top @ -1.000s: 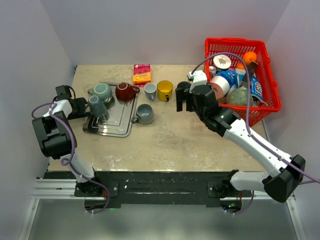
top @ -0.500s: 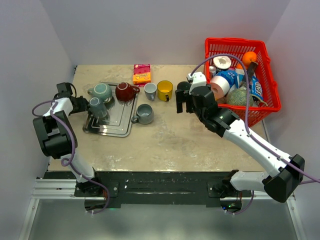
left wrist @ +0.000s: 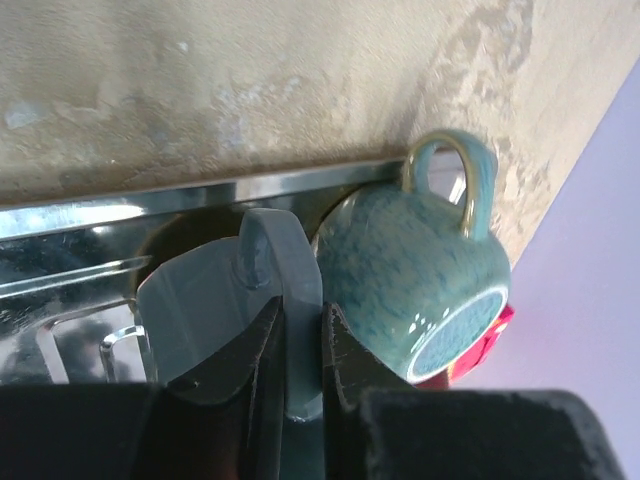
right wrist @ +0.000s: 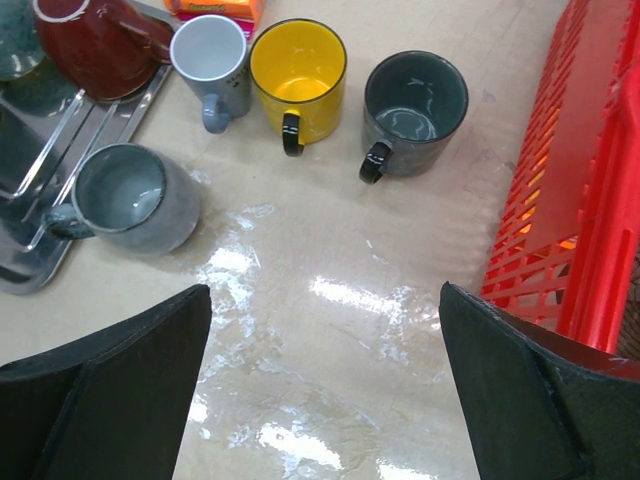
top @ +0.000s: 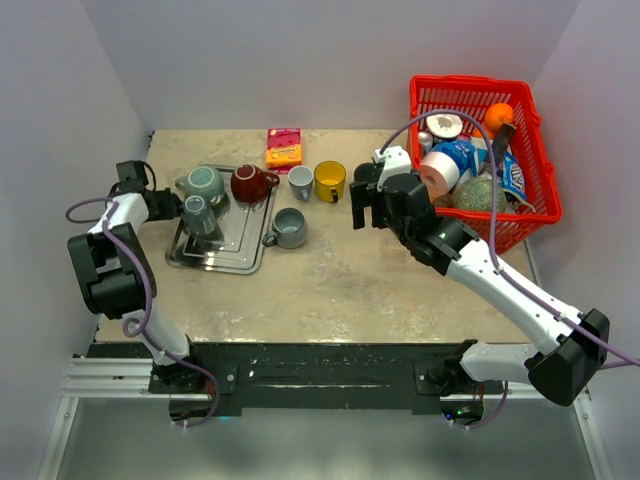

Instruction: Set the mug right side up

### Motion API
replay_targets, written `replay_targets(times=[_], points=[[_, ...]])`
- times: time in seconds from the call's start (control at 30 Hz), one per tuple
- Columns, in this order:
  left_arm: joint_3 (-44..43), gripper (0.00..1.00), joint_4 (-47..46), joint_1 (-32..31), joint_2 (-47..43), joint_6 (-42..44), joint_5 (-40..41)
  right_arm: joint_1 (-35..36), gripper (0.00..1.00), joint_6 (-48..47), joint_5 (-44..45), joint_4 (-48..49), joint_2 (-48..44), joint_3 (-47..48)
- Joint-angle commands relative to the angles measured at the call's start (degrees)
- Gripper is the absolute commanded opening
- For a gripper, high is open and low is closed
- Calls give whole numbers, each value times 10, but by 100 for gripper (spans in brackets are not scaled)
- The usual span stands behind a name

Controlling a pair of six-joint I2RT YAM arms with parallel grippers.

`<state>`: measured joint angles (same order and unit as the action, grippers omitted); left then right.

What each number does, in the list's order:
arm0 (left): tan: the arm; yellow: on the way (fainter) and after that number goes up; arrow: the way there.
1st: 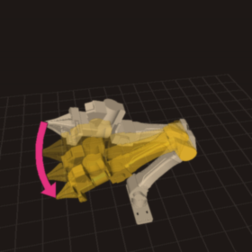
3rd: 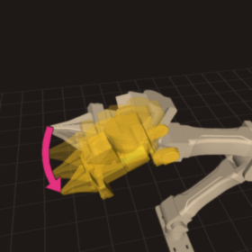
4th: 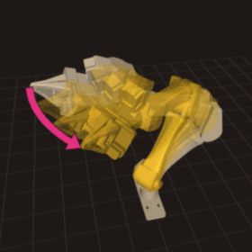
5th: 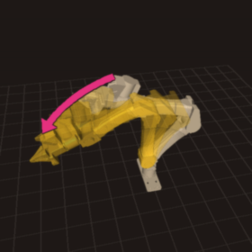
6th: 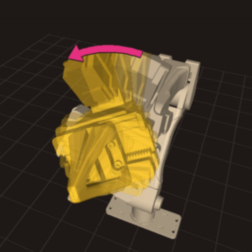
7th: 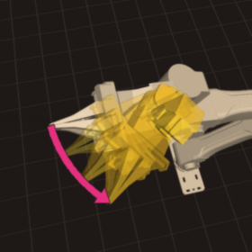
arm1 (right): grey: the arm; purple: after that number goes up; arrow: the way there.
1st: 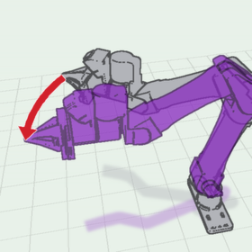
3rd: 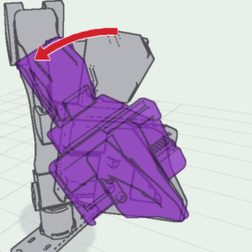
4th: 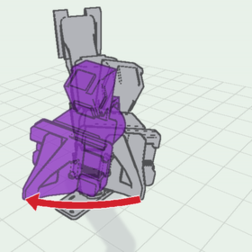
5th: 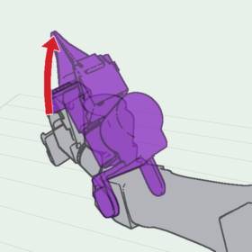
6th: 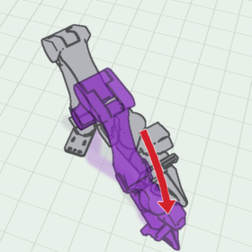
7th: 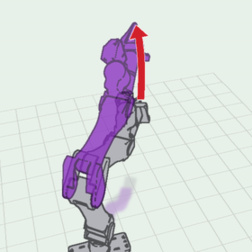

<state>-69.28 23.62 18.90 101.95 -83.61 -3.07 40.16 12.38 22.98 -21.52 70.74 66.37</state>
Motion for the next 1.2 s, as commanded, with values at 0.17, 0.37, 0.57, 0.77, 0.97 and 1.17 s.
replay_targets(times=[0.17, 0.37, 0.57, 0.77, 0.97, 1.17], points=[[64, 0, -9, -41, -164, 143, -43, 0, 99, 16, -92, 15, -16, 22], [101, 0, 1, -49, -272, 231, -71, 0, 99, 27, -147, 20, -5, 39], [56, 0, 11, -77, -317, 364, -169, 1, 98, 36, -229, 41, 7, 57], [34, 0, -34, -105, -352, 443, -336, 1, 98, -15, -385, 100, 15, 79], [5, 0, -50, -149, -384, 492, -450, 0, 99, -40, -519, 152, 35, 116], [29, 0, -162, -184, -441, 478, -586, 1, 99, -46, -615, 206, 54, 136]])
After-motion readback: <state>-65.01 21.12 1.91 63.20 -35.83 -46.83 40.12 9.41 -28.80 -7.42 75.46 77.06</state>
